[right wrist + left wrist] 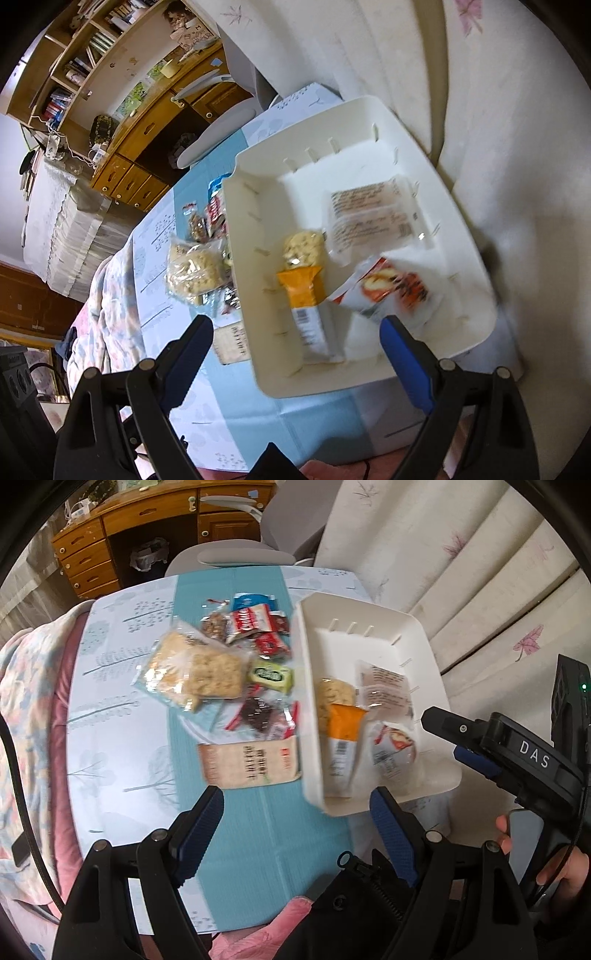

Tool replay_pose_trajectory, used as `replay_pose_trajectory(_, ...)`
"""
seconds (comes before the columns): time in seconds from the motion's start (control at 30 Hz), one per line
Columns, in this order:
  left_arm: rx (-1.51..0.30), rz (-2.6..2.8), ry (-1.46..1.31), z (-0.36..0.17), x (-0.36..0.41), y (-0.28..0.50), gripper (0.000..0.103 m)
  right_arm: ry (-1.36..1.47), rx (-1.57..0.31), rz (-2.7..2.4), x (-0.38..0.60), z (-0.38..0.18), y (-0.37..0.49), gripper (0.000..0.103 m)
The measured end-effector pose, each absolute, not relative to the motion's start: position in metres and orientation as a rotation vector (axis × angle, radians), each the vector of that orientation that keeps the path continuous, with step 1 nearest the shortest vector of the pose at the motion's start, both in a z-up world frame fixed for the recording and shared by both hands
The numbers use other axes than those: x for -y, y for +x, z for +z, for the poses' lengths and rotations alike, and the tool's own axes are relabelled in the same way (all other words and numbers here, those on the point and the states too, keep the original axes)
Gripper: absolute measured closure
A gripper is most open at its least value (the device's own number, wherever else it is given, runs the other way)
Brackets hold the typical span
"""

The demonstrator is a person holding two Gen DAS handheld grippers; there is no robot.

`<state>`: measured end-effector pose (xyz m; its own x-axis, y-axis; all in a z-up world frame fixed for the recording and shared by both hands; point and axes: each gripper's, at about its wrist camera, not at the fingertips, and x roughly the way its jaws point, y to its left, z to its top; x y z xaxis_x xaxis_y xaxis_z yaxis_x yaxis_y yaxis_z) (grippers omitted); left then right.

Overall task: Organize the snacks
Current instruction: 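Grasp the white tray rim with the right gripper and lift it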

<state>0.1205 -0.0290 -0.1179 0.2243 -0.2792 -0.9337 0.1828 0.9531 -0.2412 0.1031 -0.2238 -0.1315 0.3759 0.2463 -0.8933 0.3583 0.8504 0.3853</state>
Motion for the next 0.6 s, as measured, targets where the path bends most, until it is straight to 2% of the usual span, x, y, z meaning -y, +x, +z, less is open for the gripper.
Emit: replay_pose_trajectory(0.6, -1.231, -0.350, 0.028, -0.112, -0.089, 0.140, 0.023, 0.730, -1.238, -0.208, 0.134, -0.166, 0.080, 0.011)
